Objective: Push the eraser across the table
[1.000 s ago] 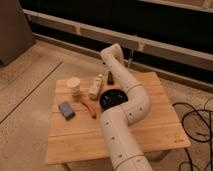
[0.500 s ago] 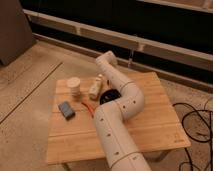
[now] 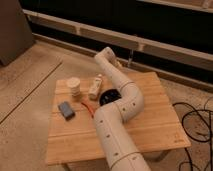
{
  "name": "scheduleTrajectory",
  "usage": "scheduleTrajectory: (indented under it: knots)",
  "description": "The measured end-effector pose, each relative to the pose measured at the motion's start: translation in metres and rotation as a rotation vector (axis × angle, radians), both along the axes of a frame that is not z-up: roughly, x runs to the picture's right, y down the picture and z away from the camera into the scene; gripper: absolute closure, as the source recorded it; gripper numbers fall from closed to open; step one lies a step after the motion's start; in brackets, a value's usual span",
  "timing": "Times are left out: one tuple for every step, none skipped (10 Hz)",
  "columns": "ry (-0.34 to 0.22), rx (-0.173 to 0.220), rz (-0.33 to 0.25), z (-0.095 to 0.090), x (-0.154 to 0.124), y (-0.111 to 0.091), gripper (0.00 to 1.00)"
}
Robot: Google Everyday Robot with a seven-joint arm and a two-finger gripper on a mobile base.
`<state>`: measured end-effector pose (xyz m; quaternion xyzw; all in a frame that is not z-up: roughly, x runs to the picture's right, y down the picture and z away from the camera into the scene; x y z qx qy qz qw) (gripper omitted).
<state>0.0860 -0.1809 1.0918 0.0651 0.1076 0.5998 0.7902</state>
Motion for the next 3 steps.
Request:
scheduleTrajectory:
  knots:
    - [-0.048,0.033,0.001,-0.001,-0.012,-0.010,0.35]
    - [-0.109,0.037,0.018,-0.001,-0.027,-0.012,0.35]
    - [-0.151,0.038,0.032,-0.003,-0.037,-0.014,0.35]
